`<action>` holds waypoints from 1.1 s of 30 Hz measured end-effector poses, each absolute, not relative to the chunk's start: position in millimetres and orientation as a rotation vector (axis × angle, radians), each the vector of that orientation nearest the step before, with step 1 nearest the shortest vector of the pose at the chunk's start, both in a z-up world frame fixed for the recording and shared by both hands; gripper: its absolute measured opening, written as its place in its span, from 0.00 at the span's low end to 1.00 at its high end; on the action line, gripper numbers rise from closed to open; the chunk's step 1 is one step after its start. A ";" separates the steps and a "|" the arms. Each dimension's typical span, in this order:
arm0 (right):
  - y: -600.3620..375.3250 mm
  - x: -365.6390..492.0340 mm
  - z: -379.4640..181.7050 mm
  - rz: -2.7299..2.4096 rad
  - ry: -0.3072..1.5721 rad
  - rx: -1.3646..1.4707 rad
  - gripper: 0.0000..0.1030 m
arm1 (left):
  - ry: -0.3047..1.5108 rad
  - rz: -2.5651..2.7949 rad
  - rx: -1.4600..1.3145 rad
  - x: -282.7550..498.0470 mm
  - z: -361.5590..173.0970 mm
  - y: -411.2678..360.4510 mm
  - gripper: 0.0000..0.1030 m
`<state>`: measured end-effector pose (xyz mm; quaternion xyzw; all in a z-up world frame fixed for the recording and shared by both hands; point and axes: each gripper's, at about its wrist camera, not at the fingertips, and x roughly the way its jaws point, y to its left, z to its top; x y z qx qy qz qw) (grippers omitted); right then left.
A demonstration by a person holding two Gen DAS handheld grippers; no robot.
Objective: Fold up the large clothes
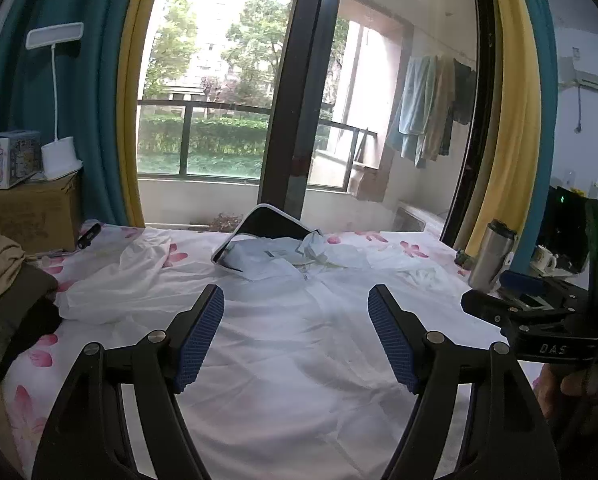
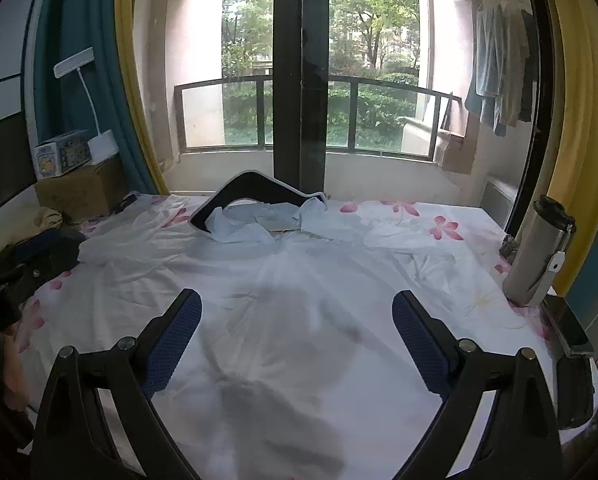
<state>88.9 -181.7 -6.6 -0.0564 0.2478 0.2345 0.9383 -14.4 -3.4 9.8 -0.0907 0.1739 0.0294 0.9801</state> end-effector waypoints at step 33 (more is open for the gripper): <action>-186.3 89.0 -4.0 0.465 0.475 -0.108 0.93 | 0.328 0.067 -0.186 -13.1 12.0 -4.0 0.75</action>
